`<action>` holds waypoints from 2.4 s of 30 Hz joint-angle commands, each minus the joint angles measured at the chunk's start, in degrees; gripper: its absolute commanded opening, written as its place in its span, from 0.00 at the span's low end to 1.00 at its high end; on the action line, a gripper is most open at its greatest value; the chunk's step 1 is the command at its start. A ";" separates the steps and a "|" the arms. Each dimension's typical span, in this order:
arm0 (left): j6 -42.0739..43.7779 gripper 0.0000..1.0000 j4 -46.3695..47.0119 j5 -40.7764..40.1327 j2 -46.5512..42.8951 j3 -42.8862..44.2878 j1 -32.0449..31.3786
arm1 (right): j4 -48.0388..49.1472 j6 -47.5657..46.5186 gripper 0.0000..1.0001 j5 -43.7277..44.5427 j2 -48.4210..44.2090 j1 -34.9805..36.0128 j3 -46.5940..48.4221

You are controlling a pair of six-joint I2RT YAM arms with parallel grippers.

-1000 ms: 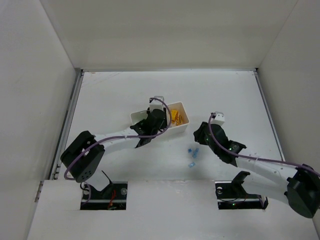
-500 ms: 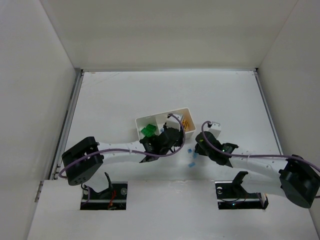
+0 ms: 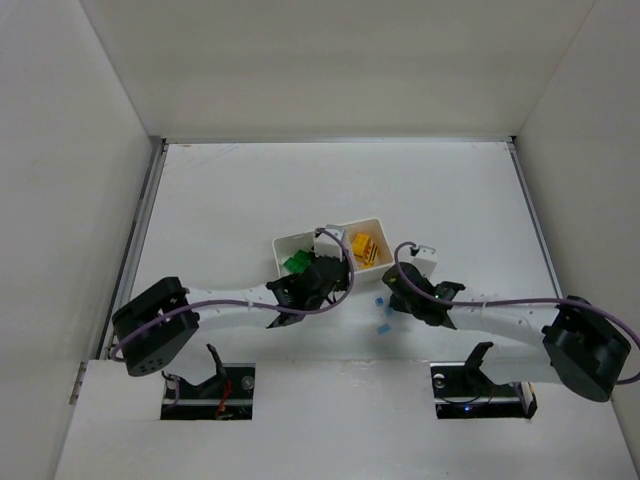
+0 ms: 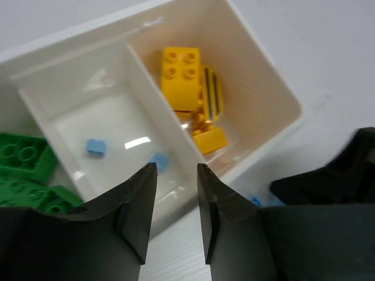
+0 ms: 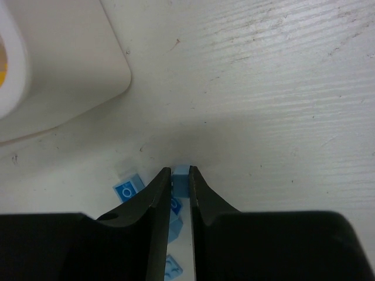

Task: Sort the legos into containers by color

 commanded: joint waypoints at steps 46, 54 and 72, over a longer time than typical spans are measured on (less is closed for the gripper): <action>-0.84 0.36 1.55 -2.80 -3.06 -3.40 -13.49 | 14.80 -10.26 0.20 -0.51 -9.96 -2.76 4.16; 1.97 0.39 3.48 2.73 8.64 2.85 -11.99 | 0.72 1.96 0.31 2.92 -24.92 -1.27 -7.28; 5.58 0.40 4.19 1.95 19.10 8.48 -9.27 | -5.78 7.58 0.42 2.75 -26.25 2.59 -6.15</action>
